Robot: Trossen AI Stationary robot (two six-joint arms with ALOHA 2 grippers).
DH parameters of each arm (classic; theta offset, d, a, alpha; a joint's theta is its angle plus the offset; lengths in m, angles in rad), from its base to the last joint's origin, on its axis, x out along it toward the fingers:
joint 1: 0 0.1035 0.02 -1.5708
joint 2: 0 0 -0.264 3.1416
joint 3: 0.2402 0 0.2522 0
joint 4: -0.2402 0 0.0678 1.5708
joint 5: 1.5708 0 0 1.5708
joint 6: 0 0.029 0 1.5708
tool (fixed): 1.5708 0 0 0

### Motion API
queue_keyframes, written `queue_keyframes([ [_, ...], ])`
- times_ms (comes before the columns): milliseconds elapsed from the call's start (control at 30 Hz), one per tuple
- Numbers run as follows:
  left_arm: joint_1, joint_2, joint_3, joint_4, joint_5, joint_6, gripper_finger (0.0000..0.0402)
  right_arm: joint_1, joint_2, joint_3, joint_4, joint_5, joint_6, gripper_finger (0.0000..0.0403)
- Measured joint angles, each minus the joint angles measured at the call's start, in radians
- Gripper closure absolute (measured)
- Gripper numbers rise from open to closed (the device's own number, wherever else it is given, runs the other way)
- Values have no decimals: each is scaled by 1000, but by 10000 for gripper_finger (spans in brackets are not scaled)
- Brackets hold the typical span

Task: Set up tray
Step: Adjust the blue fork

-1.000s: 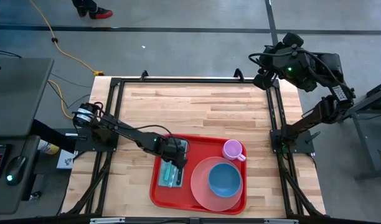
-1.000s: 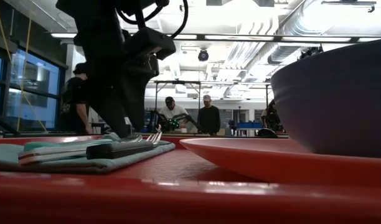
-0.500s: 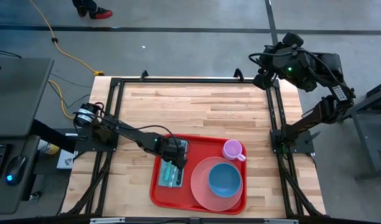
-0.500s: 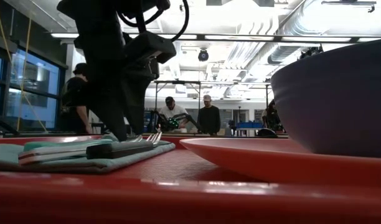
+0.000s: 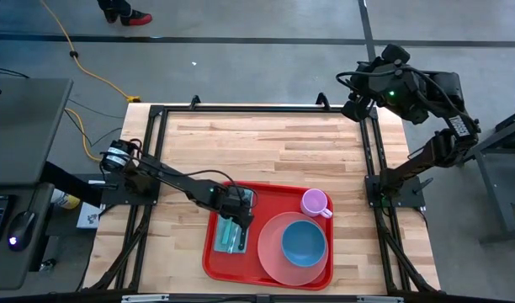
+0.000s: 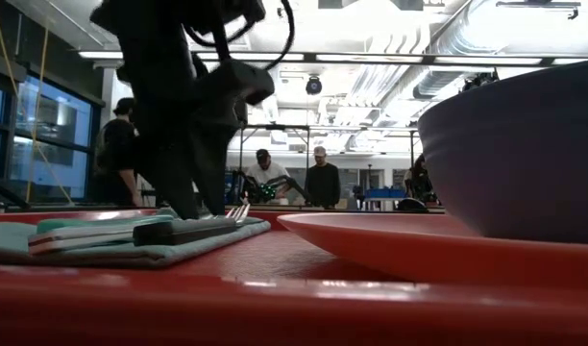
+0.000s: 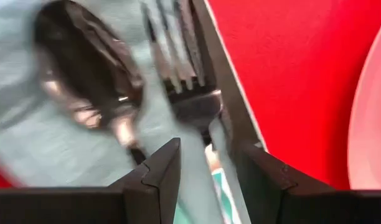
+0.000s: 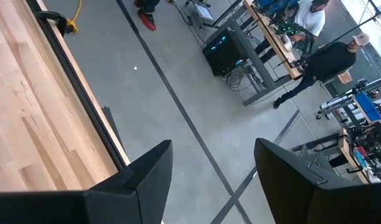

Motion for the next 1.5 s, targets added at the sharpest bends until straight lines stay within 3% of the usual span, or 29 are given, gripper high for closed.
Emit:
queue_keyframes([
  [167,1,41,2,78,22,0,222,0,0,0,0,0,0,197],
  [533,0,54,3,76,25,-2,225,0,0,0,-3,-1,1,196],
  [1200,34,-5,-5,-56,-10,26,347,0,0,0,-5,-15,3,196],
  [1500,34,-12,-2,-29,-31,25,336,0,0,0,-5,-19,3,197],
])
